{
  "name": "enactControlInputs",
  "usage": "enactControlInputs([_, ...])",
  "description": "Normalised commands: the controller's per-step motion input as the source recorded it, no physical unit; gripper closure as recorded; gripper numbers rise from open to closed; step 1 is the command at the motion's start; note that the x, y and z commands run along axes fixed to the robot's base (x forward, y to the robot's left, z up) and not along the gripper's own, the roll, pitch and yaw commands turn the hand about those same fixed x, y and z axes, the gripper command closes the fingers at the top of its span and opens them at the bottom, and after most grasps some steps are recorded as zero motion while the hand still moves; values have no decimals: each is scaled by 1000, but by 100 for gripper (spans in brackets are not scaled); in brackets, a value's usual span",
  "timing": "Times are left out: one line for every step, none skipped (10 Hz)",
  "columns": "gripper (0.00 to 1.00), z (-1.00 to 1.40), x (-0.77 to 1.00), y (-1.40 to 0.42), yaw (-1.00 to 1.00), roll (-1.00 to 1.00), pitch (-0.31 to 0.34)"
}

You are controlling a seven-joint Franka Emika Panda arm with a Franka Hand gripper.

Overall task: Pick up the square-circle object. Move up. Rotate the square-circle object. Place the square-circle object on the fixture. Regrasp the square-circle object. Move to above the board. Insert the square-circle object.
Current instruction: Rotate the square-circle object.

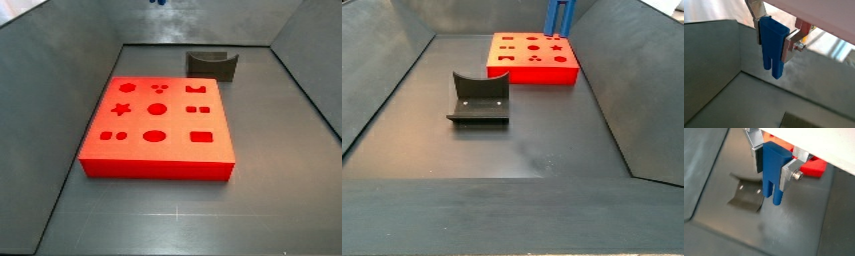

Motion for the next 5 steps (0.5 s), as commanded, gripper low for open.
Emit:
enactControlInputs([100,29,-24,19,-1000,-916,322])
enactControlInputs([100,24,-9,21,-1000,-929,381])
enactControlInputs([100,22,1,19,-1000,-940,417])
enactControlInputs([100,30,15,21,-938,-933,502])
enactControlInputs([100,35,28,24,-666,-700,455])
